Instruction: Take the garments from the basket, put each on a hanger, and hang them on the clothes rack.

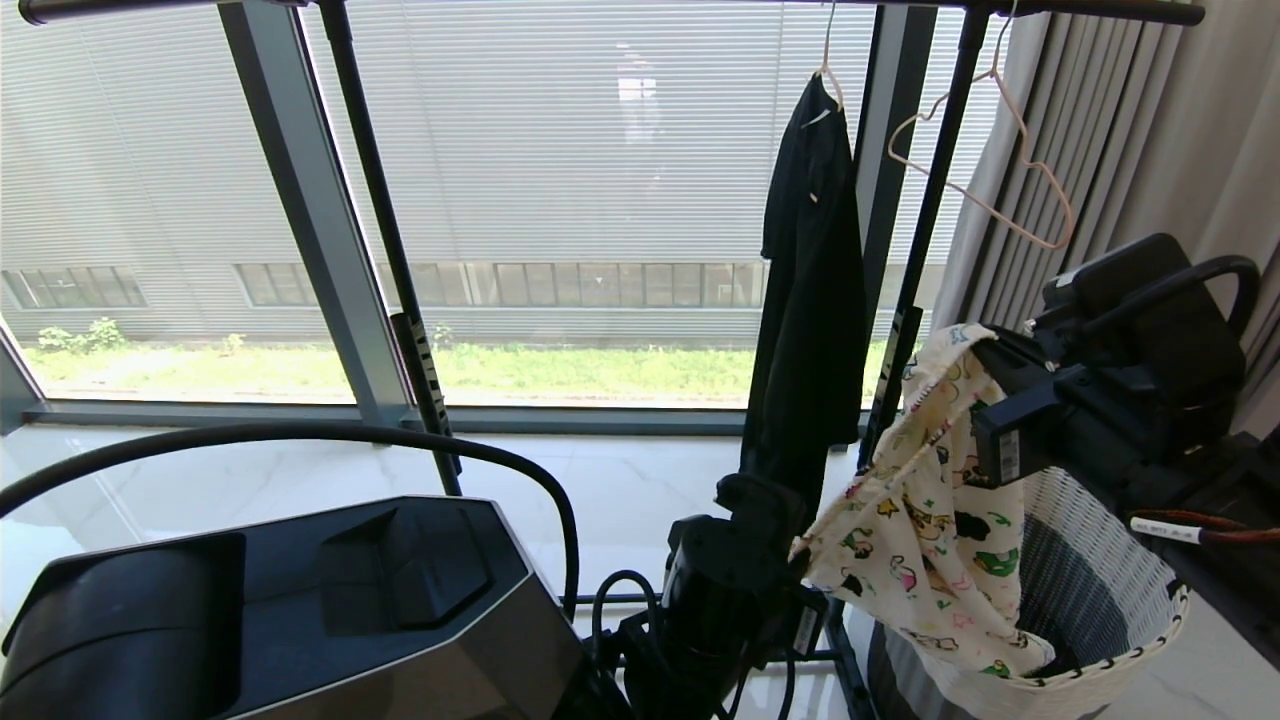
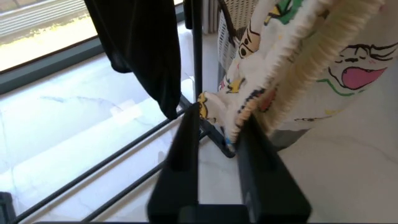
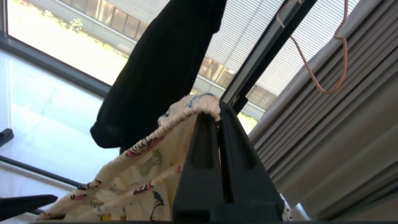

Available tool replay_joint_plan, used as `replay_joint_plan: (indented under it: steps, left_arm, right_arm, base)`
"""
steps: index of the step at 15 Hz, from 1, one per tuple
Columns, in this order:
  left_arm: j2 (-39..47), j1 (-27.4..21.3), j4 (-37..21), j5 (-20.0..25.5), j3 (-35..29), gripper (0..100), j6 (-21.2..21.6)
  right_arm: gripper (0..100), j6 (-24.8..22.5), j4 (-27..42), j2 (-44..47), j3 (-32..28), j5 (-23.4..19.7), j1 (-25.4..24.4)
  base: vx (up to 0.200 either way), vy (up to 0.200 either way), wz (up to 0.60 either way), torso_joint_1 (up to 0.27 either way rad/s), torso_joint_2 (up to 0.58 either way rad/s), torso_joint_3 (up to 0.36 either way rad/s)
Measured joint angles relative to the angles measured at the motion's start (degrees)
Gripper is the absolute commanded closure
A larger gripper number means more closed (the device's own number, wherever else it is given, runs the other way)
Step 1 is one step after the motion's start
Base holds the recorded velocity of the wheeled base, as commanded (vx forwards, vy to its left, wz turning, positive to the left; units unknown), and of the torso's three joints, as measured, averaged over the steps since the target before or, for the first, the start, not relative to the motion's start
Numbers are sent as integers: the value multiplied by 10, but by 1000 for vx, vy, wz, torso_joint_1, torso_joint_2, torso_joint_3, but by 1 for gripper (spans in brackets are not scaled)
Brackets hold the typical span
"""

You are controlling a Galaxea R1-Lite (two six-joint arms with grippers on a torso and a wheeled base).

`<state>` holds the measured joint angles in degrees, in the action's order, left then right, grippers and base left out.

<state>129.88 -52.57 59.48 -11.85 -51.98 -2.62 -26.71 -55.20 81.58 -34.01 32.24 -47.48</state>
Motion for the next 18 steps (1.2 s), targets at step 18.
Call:
replay_joint_plan:
  steps: [18]
  left_arm:
    - [-348, 96, -271, 11, 156, 100, 126]
  right_arm:
    - [100, 46, -2, 113, -71, -3, -38]
  base:
    - [0, 0, 0, 0, 0, 0]
